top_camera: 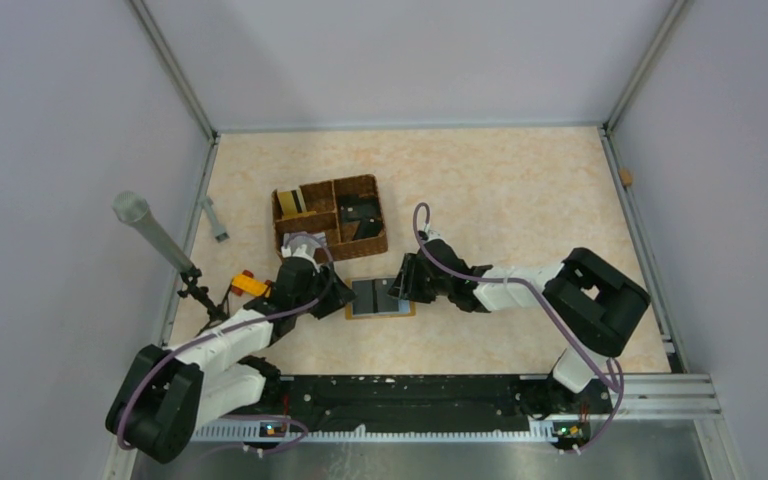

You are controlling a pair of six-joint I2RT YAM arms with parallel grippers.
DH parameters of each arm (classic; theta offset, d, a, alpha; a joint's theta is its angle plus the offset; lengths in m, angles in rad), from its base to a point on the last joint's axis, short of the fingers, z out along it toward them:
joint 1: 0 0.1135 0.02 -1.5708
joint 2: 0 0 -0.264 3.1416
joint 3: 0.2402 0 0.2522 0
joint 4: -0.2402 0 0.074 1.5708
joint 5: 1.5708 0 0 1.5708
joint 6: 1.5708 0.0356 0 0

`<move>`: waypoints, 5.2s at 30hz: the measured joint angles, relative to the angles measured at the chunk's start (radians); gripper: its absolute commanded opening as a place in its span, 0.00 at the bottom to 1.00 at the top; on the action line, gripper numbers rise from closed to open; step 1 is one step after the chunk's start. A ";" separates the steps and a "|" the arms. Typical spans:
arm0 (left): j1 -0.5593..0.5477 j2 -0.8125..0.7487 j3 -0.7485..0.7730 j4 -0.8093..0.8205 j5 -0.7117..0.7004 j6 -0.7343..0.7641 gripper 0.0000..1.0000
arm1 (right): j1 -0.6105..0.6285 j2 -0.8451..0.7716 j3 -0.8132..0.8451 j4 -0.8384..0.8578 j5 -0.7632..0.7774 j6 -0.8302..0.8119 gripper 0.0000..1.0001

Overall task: Put the credit cards into the card holder
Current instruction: Turn over the card slot in the card holder.

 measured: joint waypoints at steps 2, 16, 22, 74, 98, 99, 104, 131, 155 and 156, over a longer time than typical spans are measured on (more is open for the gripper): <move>0.000 -0.013 -0.005 -0.009 -0.003 -0.009 0.54 | 0.000 0.003 0.000 0.004 0.000 0.000 0.39; 0.005 0.045 -0.050 0.142 0.059 -0.079 0.50 | 0.000 0.006 0.000 0.010 0.003 0.005 0.39; 0.008 0.034 -0.082 0.208 0.067 -0.103 0.32 | 0.000 0.012 0.001 0.020 0.004 0.006 0.39; -0.001 -0.084 -0.066 0.011 0.034 -0.061 0.00 | 0.229 0.149 0.401 -0.499 0.417 -0.158 0.18; -0.003 -0.031 -0.047 0.004 0.057 -0.040 0.22 | 0.248 0.163 0.500 -0.627 0.471 -0.210 0.33; -0.003 -0.031 -0.047 0.004 0.059 -0.040 0.22 | 0.252 0.163 0.505 -0.626 0.468 -0.212 0.33; -0.003 -0.030 -0.047 0.005 0.061 -0.040 0.22 | 0.261 0.163 0.507 -0.623 0.454 -0.216 0.31; 0.004 -0.206 -0.034 -0.172 -0.049 -0.026 0.40 | 0.261 0.163 0.476 -0.494 0.330 -0.219 0.53; 0.038 -0.257 -0.034 -0.231 -0.079 -0.032 0.42 | 0.240 0.128 0.354 -0.349 0.203 -0.185 0.69; 0.039 -0.257 -0.034 -0.232 -0.079 -0.032 0.42 | 0.238 0.124 0.348 -0.340 0.194 -0.184 0.70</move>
